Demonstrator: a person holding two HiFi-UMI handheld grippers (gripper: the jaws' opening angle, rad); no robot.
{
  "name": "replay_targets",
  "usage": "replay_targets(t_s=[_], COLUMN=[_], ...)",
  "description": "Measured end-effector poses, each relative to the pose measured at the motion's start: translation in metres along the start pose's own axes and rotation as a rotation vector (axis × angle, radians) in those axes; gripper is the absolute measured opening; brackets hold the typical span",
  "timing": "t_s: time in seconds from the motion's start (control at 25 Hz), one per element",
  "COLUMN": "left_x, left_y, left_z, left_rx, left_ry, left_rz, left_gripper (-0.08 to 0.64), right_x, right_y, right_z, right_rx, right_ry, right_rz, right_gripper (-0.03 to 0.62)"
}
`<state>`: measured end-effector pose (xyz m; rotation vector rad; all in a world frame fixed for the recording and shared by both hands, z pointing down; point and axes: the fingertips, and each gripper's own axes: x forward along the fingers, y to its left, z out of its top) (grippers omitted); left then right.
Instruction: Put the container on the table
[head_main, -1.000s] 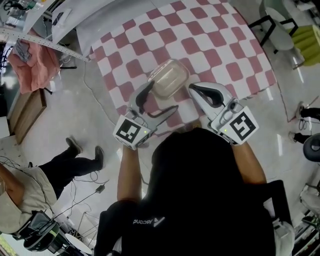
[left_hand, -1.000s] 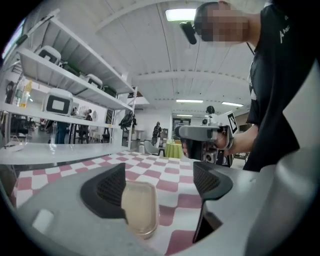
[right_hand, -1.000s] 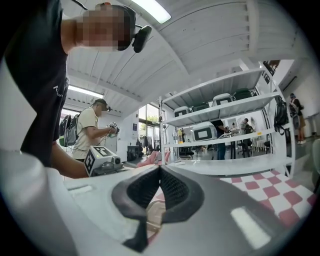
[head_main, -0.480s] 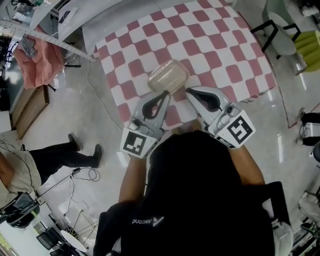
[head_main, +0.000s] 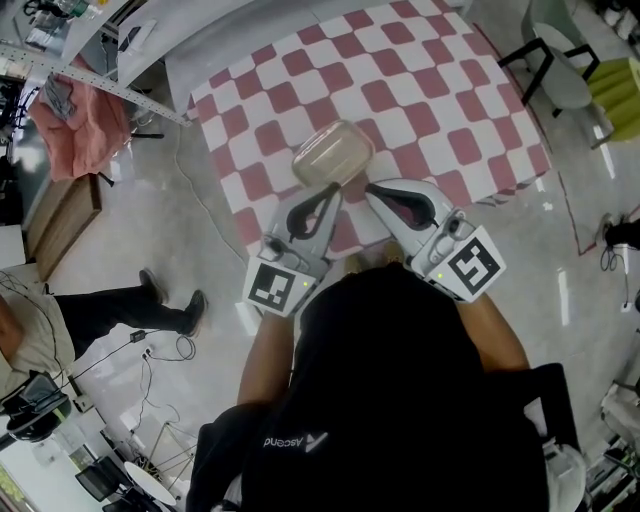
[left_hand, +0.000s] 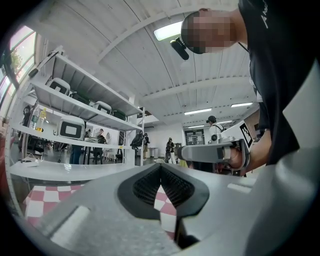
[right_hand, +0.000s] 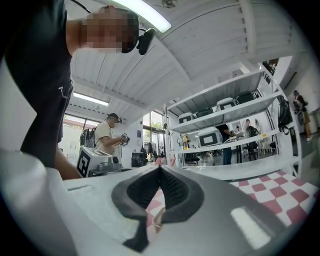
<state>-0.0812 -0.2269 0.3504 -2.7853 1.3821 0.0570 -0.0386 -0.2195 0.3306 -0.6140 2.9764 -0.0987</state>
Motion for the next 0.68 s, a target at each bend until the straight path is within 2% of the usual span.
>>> replay_targets(t_s=[0.68], left_x=[0.0012], left_y=[-0.0073], left_z=[-0.0059], left_rx=[-0.006], left_ry=[0.026], left_rz=[-0.023], left_gripper=[0.011], right_x=[-0.0036], right_y=[0.0013], right_z=[-0.0018], right_rx=[-0.001], right_ry=[0.015], right_rz=[0.007], right_gripper=[0.002])
